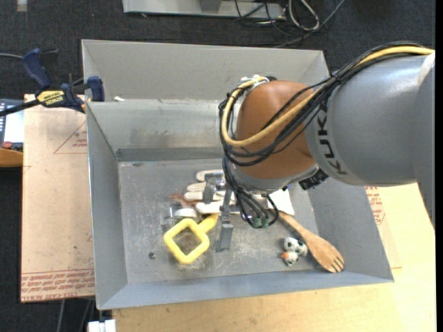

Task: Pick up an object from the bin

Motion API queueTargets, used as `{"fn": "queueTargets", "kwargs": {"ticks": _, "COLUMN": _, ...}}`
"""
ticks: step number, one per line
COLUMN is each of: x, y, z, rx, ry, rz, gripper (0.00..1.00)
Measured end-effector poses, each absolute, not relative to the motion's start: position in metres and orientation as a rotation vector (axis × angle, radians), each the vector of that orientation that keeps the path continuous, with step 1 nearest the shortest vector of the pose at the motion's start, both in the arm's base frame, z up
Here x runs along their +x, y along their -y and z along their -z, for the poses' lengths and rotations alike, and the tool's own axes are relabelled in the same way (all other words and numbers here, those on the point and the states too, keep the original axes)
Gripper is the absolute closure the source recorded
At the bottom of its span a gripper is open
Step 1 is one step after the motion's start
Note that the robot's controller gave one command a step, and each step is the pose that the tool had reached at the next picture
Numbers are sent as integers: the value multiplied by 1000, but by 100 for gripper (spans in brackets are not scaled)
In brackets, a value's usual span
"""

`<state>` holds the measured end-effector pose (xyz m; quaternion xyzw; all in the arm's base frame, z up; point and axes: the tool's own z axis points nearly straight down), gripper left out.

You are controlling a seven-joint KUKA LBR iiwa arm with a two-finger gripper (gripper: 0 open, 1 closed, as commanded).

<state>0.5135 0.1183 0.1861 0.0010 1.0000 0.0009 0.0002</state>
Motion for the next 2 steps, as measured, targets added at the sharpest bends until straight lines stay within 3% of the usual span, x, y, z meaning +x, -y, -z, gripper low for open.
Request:
{"fn": "queueTargets", "kwargs": {"ticks": 1, "x": 509, "y": -123, "z": -160, "rx": -30, "ry": -3144, "rz": -3, "gripper": 0}}
{"fn": "queueTargets", "kwargs": {"ticks": 2, "x": 508, "y": -120, "z": -155, "rx": -82, "ry": -3140, "rz": -4, "gripper": 0}}
